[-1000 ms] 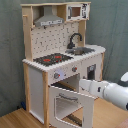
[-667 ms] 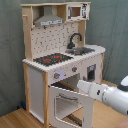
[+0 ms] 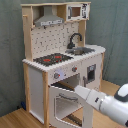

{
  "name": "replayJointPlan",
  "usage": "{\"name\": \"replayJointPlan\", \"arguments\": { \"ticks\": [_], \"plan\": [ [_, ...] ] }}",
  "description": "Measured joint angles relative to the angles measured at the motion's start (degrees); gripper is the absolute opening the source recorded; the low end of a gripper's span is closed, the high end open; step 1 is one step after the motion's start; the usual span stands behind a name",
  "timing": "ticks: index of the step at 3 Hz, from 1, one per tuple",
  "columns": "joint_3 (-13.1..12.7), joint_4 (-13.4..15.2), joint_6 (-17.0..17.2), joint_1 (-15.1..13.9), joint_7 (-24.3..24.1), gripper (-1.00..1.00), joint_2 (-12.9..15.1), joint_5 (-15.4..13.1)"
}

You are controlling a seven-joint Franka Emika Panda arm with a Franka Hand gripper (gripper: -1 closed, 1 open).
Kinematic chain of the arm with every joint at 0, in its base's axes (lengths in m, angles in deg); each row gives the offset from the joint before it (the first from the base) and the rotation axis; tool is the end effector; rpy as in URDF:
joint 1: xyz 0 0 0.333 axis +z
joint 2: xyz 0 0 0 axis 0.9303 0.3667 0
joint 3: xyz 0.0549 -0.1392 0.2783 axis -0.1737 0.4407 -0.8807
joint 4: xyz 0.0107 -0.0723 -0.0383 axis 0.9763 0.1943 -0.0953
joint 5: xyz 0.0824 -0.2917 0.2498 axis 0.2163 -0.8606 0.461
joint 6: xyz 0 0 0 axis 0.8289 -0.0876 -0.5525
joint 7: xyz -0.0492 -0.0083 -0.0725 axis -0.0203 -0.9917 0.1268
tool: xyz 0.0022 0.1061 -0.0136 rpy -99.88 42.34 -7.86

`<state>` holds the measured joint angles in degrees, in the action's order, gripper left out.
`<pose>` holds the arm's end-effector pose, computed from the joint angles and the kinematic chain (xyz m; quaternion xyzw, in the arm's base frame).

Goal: Play with the kitchen

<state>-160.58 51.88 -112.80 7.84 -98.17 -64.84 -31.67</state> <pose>0.0447 0.6696 0.3878 0.5175 0.5181 0.3850 0.5617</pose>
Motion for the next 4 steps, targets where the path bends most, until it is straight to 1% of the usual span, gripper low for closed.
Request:
{"name": "replayJointPlan", "arguments": {
  "ticks": [1, 2, 3, 4],
  "plan": [
    [0.20, 0.00, -2.22, -0.35, -7.28, 1.00, -2.14, -1.58],
    [0.20, 0.02, -3.56, -0.62, -14.05, 1.00, -3.72, -3.41],
    [0.20, 0.12, -4.14, -0.74, -19.94, 1.00, -4.73, -5.09],
    [0.20, 0.65, -4.55, -0.76, -27.03, 1.00, -5.50, -6.58]
  ]
}}
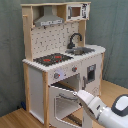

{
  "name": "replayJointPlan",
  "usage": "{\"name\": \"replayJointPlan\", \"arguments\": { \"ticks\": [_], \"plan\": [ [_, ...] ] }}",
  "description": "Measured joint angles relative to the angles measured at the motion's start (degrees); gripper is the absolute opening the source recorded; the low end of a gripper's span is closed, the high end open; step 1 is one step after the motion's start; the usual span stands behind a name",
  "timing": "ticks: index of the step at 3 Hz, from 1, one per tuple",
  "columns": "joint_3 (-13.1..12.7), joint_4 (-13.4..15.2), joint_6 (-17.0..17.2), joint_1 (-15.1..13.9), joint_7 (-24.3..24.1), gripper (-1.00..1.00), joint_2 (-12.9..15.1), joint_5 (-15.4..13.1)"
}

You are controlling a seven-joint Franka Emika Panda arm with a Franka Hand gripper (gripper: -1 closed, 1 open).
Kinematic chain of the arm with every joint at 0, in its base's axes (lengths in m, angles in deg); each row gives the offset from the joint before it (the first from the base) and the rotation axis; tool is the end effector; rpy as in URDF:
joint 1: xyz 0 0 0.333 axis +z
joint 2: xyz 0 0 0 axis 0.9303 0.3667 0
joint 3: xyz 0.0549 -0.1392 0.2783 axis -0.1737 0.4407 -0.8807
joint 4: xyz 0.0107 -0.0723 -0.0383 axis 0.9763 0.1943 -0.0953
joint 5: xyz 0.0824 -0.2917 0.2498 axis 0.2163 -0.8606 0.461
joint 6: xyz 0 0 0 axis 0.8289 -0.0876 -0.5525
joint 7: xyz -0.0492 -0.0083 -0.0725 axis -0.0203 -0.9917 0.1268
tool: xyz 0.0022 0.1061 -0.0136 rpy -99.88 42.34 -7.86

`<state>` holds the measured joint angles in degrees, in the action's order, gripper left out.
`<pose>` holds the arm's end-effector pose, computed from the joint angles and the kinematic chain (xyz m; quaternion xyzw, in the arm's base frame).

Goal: Play with the kitchen

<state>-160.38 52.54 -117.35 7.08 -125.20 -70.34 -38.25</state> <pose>0.0507 0.6831 0.3359 0.5509 0.4152 0.5423 0.4795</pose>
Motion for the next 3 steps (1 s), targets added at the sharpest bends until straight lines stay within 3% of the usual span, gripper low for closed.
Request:
{"name": "replayJointPlan", "arguments": {
  "ticks": [3],
  "plan": [
    [-0.29, 7.20, -2.15, 0.14, -19.32, 1.00, -0.53, -1.87]
  ]
}}
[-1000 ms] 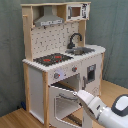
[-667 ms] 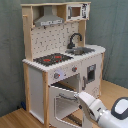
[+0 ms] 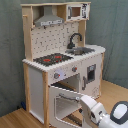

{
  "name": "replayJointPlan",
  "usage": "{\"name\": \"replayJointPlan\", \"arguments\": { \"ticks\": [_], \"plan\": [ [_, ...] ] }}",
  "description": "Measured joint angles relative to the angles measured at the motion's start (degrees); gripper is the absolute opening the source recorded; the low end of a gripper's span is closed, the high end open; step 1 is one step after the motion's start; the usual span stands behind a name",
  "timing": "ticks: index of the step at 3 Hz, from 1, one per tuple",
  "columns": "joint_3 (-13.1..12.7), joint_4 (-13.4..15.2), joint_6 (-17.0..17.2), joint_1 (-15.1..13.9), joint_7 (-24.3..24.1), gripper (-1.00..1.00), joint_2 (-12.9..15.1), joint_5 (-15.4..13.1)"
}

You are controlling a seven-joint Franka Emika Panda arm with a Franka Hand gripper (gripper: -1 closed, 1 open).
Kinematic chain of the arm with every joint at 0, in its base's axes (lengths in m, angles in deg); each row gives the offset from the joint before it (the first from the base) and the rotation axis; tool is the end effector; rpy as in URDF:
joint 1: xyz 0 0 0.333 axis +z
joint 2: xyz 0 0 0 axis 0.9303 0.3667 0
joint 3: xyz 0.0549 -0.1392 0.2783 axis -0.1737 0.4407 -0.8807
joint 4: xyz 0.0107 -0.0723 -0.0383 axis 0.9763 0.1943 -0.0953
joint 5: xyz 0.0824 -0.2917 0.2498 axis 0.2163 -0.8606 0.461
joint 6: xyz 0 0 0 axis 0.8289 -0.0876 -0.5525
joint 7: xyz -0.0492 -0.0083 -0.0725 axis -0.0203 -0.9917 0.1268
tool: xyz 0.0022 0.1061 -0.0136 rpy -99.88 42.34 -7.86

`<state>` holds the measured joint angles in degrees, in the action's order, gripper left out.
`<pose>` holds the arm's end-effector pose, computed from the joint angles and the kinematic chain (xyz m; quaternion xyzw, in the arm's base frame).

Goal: Play with the kitchen

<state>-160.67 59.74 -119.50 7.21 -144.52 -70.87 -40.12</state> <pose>0.0640 0.6575 0.2818 0.5798 0.3576 0.5995 0.4202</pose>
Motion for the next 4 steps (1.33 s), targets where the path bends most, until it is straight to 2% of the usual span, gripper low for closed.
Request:
{"name": "replayJointPlan", "arguments": {
  "ticks": [4],
  "plan": [
    [-0.12, 9.51, -1.90, 0.30, -23.49, 1.00, 0.05, -0.89]
  ]
}}
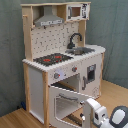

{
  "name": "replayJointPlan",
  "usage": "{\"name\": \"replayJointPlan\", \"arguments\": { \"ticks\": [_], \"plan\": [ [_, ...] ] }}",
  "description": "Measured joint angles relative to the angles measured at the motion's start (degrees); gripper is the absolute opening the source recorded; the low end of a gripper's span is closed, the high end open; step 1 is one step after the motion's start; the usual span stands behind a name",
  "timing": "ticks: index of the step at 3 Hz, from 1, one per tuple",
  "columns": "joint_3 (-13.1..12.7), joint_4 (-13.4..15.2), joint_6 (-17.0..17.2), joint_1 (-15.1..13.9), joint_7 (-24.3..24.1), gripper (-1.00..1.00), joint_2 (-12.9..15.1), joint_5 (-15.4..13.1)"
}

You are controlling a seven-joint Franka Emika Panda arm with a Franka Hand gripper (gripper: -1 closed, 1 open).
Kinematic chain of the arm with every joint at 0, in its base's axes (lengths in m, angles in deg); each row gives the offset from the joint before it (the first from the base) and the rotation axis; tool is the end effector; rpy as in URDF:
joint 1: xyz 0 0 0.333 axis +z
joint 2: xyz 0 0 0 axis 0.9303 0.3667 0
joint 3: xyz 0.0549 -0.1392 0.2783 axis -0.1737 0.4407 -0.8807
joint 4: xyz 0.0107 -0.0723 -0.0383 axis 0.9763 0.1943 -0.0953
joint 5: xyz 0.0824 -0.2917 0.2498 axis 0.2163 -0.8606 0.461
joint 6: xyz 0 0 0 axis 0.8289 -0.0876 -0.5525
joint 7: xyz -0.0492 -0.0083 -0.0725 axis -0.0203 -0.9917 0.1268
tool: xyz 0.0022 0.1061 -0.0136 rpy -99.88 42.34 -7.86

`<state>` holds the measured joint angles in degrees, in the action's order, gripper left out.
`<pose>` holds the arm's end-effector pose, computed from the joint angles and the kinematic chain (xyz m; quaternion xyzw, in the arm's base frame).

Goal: Play with the kitchen

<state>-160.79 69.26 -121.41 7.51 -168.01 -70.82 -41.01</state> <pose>0.0827 0.6110 0.2232 0.6176 0.2794 0.6494 0.3447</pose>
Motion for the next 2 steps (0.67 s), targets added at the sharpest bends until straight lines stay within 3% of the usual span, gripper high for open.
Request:
{"name": "replayJointPlan", "arguments": {
  "ticks": [2],
  "plan": [
    [0.02, 4.07, -1.77, -0.11, -10.81, 1.00, 0.06, 0.01]
  ]
}}
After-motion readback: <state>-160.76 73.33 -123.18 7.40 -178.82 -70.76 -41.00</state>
